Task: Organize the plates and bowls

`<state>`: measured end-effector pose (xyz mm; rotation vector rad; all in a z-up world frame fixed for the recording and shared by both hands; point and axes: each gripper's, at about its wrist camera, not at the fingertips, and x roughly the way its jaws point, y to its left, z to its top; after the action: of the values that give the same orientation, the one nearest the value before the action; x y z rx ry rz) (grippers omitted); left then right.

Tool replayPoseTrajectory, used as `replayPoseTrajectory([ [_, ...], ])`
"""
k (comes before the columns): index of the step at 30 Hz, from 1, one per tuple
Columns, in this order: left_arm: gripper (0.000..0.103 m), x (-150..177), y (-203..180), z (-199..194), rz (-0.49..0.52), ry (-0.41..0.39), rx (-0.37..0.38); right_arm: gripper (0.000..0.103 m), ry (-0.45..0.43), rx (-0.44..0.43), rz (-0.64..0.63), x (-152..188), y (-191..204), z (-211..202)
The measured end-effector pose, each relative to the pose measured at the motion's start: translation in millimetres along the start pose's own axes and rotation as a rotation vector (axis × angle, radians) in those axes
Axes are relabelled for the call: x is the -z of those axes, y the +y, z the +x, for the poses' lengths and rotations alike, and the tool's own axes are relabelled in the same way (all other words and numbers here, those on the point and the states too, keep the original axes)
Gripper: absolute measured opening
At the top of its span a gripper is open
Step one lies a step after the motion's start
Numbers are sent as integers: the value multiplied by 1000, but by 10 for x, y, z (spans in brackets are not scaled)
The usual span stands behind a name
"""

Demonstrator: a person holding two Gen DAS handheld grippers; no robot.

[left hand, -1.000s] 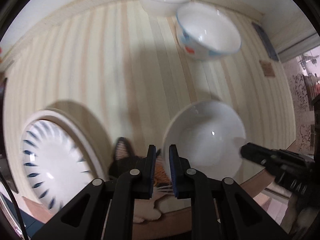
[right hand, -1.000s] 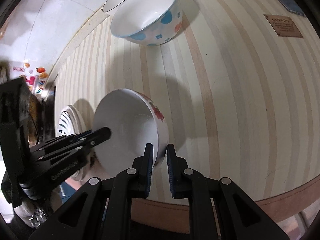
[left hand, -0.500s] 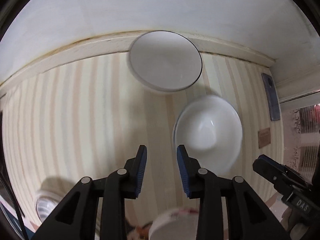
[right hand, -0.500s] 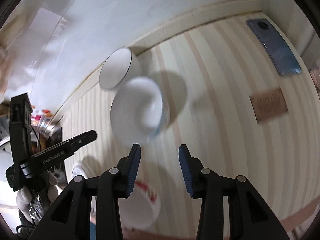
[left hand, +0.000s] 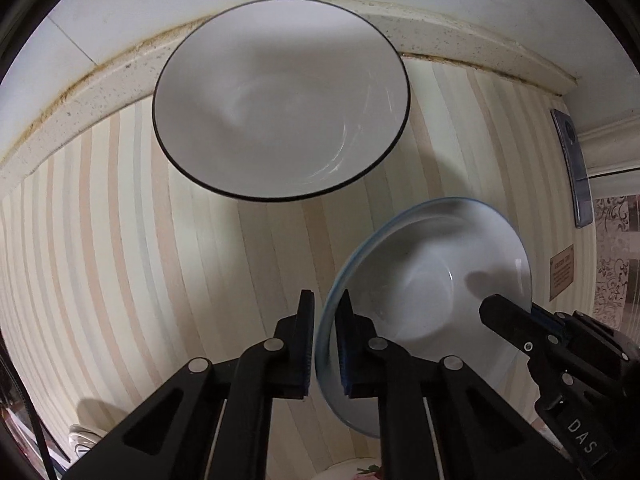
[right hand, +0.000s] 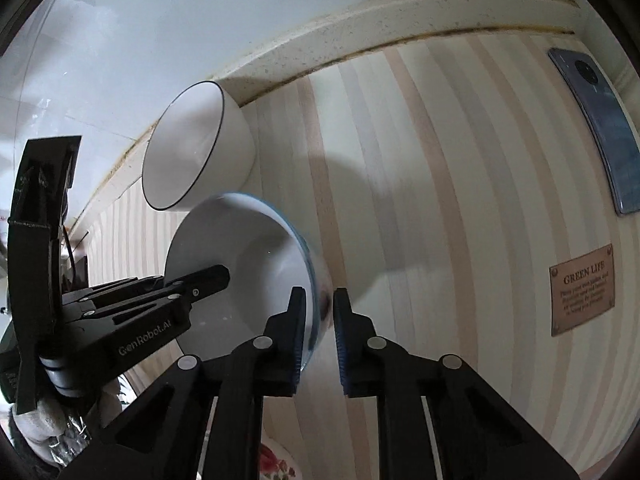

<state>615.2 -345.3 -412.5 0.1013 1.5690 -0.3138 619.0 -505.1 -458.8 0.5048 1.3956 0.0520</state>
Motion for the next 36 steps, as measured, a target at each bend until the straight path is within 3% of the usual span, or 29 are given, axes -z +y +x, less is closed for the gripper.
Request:
replayPoseTrajectory([
  [9,8,108,-118,-229,33,-21,-30,12,3,35,-35,5,50,-1],
  [19,8,356,-166,-641,45,-65,-29,12,-7,0,-39,186,154,-210],
  [27,8,834,-56,-1006,42,-99,-16,12,-32,-39,-63,511,342,-626],
  [36,8,1467,161,-1024,-5,-50,18,12,19,-64,-123,1162,588,-872],
])
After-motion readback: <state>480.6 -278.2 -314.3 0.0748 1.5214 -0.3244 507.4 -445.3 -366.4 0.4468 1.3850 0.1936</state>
